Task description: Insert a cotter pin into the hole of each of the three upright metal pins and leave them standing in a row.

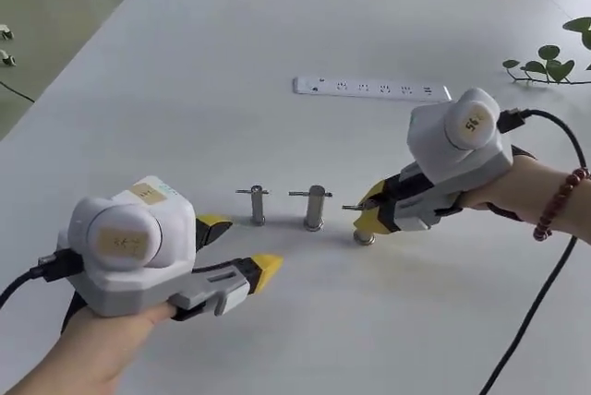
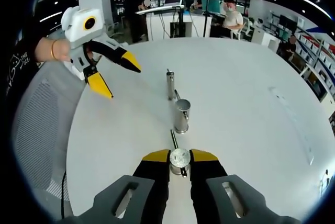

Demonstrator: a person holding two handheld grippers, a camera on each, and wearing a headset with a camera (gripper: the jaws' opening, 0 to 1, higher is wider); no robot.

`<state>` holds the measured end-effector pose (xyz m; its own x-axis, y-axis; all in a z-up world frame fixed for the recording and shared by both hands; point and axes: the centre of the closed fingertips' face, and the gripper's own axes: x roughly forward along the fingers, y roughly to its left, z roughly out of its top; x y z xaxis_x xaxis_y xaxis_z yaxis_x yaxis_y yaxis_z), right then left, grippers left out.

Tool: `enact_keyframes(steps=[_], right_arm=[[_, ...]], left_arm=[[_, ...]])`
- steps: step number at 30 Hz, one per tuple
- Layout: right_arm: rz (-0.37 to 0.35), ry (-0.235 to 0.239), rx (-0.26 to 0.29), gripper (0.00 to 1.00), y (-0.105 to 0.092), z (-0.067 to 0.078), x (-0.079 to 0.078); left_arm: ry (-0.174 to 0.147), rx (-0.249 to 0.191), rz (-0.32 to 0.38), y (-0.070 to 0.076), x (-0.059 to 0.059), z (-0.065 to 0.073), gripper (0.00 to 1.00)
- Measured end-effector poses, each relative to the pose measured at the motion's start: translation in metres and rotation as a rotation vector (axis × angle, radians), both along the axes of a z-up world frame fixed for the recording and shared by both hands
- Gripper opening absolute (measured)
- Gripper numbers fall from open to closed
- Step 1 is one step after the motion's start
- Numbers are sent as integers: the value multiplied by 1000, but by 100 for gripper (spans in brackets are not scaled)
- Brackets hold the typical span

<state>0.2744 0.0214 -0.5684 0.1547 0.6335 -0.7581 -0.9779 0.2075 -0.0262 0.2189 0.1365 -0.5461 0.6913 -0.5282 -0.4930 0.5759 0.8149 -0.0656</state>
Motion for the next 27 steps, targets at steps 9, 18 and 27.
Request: enact_keyframes(steps=[9, 18, 27], right_arm=[[-7, -3, 3, 9, -7, -2, 6], [-7, -9, 11, 9, -6, -3, 14], [6, 20, 28, 9, -5, -2, 18]], left_arm=[[-3, 12, 4, 5, -2, 1, 43], [1, 14, 3, 6, -3, -1, 43], [4, 17, 4, 7, -3, -1, 43]])
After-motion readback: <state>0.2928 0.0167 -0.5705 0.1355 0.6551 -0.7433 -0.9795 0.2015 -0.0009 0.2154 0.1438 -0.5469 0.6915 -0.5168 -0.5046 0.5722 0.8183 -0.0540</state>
